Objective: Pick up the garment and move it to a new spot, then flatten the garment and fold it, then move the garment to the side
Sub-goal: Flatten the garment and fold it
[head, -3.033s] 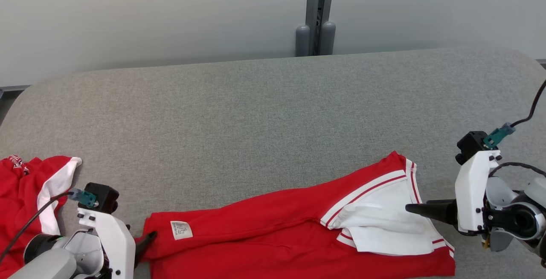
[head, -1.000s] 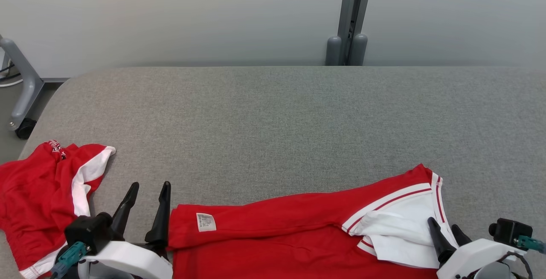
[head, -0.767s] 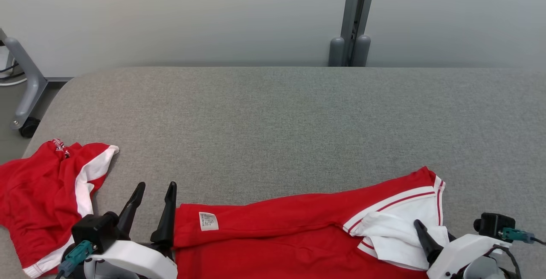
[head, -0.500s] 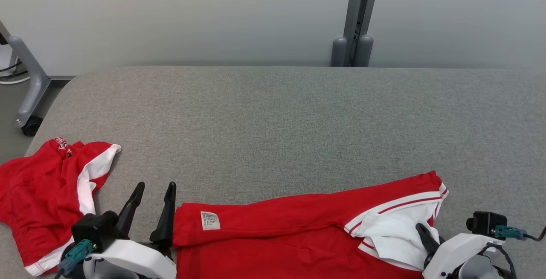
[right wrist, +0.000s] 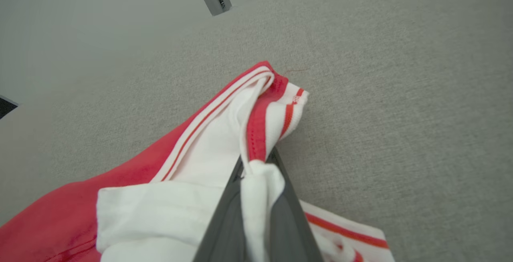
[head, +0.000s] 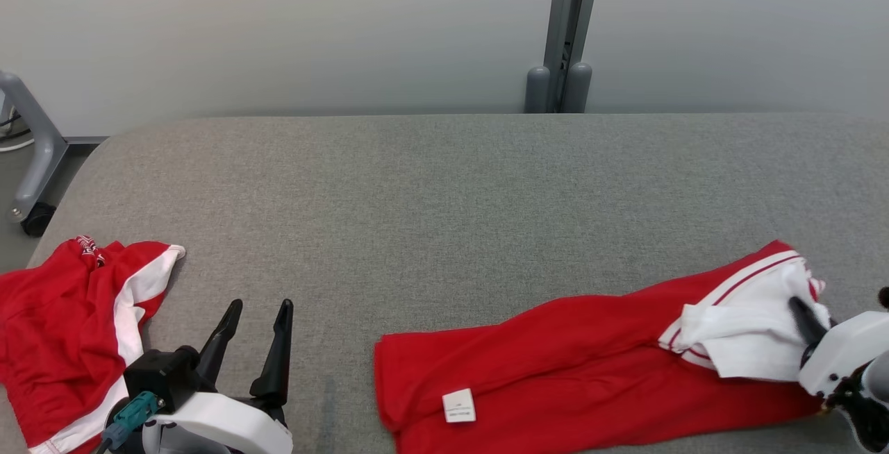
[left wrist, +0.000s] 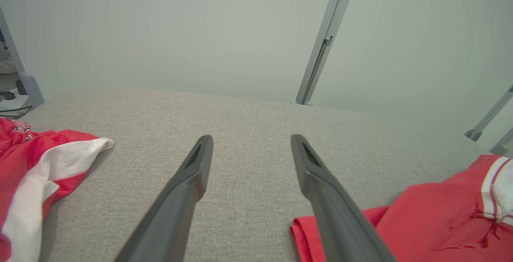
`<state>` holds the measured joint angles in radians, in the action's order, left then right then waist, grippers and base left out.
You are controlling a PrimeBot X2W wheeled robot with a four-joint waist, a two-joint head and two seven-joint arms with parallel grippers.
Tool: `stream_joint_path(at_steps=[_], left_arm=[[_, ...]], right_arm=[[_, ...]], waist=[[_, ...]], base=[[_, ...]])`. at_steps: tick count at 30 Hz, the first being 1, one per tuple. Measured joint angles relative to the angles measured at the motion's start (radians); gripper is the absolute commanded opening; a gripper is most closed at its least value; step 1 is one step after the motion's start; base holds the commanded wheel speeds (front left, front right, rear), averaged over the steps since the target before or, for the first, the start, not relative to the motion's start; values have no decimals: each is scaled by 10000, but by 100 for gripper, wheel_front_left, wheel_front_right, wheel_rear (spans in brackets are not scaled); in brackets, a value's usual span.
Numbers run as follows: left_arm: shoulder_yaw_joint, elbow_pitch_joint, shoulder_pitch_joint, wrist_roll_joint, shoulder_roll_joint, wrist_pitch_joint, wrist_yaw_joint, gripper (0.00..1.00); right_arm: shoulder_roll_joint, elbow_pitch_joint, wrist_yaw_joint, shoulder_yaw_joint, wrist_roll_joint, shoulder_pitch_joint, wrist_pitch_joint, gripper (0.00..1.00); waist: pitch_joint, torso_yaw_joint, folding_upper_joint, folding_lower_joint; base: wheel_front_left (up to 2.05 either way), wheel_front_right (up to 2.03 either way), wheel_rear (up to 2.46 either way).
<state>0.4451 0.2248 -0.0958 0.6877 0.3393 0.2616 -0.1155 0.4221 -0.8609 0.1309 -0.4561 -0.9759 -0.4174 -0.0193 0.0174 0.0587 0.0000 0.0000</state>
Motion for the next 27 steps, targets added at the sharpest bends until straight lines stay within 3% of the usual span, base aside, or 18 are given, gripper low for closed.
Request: stream_joint_path(at_steps=[3,7,14,18,20,22,27], left_arm=[[-15,0,4,-13,-31,0,6,100],[-65,0,41,-65,-75,0,25,100],[-299,-25,125,-178,-215,0,58,100],[-577,-31,320,-345,-397,0,88,100],[-637,-42,322,-393,-445,0,90,100],[-876,-79,372,-573,-610,0,102,100],[-1151,-77,492,-832,-846,2,290,100]], right_arm=[[395,-142,0,245,301,-208,-138,0],[445,146,-2,527,520,-241,-458,0],[318,1996,-2,775,1160,114,-878,0],[-209,3914,-2,765,1755,692,-531,0],[-343,4282,-2,767,1818,820,-387,0],[-861,5214,-2,671,2052,1186,151,0],[-1812,5645,-2,460,2268,1540,1083,0]], waist=[[-14,-64,0,0],[-52,-109,0,0],[-178,-96,0,0],[-320,-46,0,0],[-339,-18,0,0],[-394,103,0,0],[-461,437,0,0]], base=[[0,0,0],[0,0,0],[0,0,0],[0,0,0],[0,0,0],[0,0,0],[0,0,0]])
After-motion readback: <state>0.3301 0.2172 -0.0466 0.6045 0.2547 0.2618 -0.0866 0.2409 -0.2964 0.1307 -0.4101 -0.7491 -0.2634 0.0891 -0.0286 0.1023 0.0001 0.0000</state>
